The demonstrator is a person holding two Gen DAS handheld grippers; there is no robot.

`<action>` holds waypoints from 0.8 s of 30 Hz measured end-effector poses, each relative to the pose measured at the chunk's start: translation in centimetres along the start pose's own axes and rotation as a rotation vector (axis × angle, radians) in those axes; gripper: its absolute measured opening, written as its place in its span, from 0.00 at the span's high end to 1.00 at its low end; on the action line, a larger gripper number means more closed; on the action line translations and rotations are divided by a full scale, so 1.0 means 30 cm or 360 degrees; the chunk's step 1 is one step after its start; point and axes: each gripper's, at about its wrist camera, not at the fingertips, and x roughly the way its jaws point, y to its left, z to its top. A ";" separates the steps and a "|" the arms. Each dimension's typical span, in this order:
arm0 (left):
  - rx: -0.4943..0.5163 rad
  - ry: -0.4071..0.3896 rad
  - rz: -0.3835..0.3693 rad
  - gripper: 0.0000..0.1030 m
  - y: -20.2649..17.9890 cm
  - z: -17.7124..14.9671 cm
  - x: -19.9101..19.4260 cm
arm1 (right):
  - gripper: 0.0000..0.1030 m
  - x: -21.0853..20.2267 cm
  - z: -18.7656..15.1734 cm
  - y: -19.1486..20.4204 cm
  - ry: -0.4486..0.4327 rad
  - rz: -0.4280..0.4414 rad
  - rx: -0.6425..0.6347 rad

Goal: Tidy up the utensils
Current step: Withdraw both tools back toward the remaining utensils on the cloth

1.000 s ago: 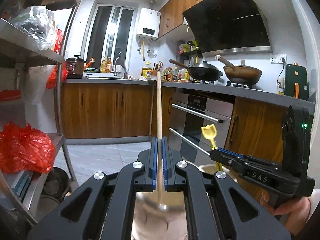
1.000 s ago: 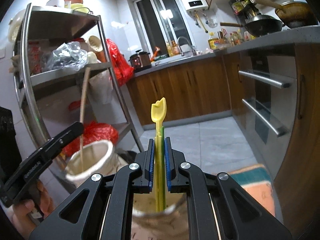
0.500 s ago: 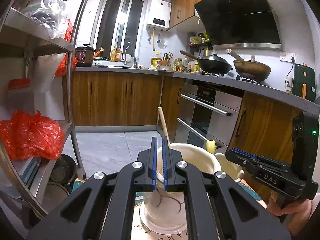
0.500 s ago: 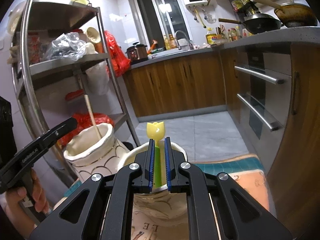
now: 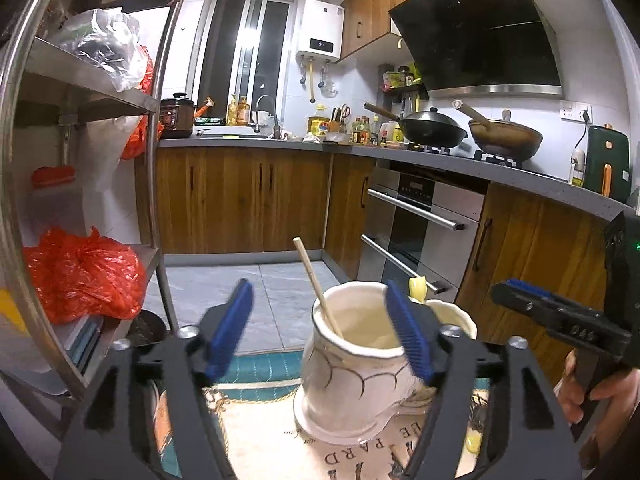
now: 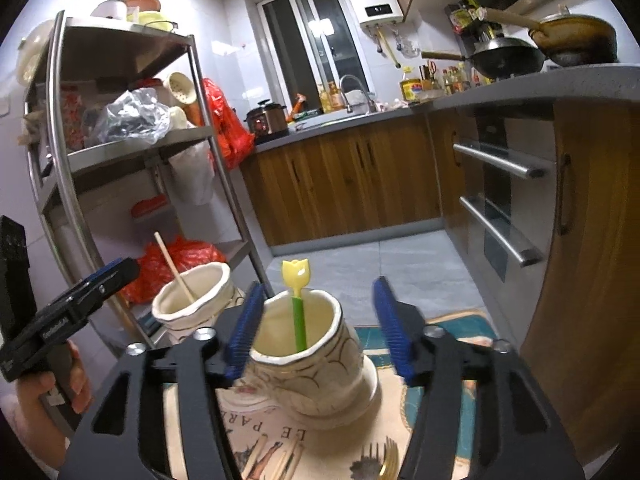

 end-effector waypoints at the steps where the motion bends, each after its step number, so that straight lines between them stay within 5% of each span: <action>1: 0.0003 -0.0001 0.0009 0.21 -0.001 0.001 -0.008 | 0.27 -0.010 0.003 -0.002 -0.0004 -0.0005 -0.0004; 4: 0.0022 -0.0011 0.0032 0.04 -0.005 -0.002 -0.045 | 0.14 -0.058 0.010 -0.006 -0.0029 -0.0012 -0.0013; 7: 0.0061 0.0023 0.0028 0.05 -0.018 -0.013 -0.077 | 0.06 -0.106 0.008 -0.010 -0.0068 -0.0036 -0.0025; 14: 0.0173 0.0130 0.0005 0.05 -0.077 -0.074 -0.125 | 0.05 -0.203 -0.021 -0.034 -0.0069 -0.0138 -0.0088; 24: 0.0129 0.0346 -0.0062 0.05 -0.105 -0.196 -0.134 | 0.05 -0.275 -0.112 -0.092 0.0088 -0.0238 -0.0097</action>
